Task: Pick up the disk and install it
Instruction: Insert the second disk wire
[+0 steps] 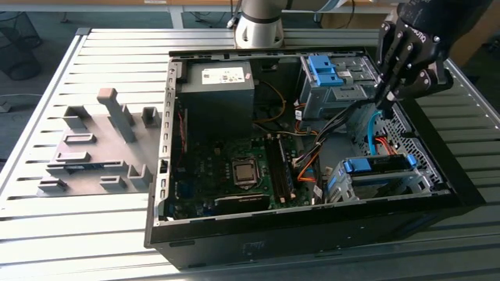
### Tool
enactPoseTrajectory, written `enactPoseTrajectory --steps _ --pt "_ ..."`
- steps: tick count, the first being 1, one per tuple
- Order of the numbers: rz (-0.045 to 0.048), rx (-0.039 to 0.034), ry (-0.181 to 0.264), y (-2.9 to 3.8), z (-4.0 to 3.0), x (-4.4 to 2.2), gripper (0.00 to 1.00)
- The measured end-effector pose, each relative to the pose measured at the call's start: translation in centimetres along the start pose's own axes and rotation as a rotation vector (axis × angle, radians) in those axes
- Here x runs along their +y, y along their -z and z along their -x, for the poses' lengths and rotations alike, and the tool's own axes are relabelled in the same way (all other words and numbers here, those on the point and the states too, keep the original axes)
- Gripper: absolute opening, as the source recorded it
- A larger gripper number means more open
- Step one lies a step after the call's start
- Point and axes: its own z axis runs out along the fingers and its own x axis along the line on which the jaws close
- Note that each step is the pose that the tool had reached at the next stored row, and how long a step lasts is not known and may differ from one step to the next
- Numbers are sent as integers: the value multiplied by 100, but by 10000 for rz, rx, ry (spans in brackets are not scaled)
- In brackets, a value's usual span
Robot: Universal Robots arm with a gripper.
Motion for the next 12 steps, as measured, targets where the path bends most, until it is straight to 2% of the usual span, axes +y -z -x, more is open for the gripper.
enactPoseTrajectory --steps 3,7,8,9,12 --pt "-13 442 -42 -4 17 0 24" --pt "-33 915 -115 -14 41 1 24" --pt "-37 1003 -127 -19 49 1 24" --pt "-37 1051 -136 -27 59 1 24" --pt "-37 1056 -166 -83 77 -1 24"
